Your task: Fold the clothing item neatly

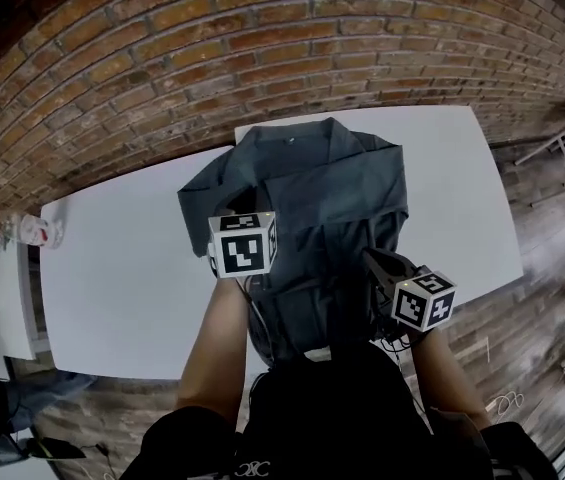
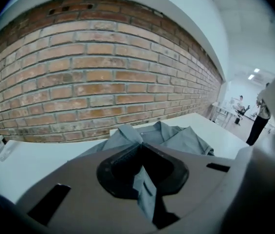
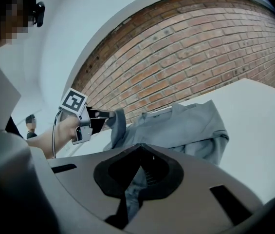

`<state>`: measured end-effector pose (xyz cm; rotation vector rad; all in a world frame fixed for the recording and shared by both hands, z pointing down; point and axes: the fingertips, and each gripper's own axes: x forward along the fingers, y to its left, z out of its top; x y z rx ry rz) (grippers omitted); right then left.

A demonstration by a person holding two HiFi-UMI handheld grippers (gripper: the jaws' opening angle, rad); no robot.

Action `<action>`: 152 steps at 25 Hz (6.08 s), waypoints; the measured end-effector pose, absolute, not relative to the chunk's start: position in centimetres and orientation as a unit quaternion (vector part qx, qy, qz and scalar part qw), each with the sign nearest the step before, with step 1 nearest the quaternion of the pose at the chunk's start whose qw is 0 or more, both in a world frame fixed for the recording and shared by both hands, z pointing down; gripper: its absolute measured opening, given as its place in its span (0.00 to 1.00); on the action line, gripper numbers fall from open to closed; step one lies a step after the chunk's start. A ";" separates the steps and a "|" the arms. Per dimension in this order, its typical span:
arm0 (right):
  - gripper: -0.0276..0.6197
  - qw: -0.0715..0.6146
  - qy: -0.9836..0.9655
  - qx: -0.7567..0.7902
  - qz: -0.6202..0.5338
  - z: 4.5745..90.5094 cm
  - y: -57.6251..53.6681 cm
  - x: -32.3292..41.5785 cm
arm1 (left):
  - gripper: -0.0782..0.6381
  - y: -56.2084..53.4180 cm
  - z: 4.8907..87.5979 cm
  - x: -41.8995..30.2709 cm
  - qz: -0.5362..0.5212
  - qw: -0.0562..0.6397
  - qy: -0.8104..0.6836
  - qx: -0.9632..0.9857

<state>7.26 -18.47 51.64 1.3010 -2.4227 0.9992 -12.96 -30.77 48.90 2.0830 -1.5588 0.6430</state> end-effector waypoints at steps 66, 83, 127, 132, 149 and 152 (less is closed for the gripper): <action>0.05 0.252 -0.735 0.549 0.307 57.8 -30.6 10.5 | 0.11 -27.7 53.7 -18.4 0.264 0.218 -0.491 0.801; 0.22 0.307 -0.844 0.371 0.236 57.4 -47.9 8.6 | 0.32 -44.2 56.8 -17.8 0.354 0.174 -0.418 0.818; 0.07 0.433 -0.897 0.027 -0.085 53.8 -30.4 5.4 | 0.14 -26.7 55.7 -11.1 0.422 -0.315 -0.173 0.832; 0.19 0.541 -0.839 -0.019 -0.053 59.5 -27.3 9.7 | 0.24 -24.8 60.3 -12.4 0.483 -0.228 -0.140 0.834; 0.19 0.473 -0.840 0.247 0.103 59.6 -35.0 9.4 | 0.32 -30.2 55.5 -15.0 0.405 -0.027 -0.311 0.860; 0.19 0.502 -0.808 0.283 0.124 62.6 -36.7 11.8 | 0.31 -32.5 59.4 -15.7 0.456 0.001 -0.313 0.833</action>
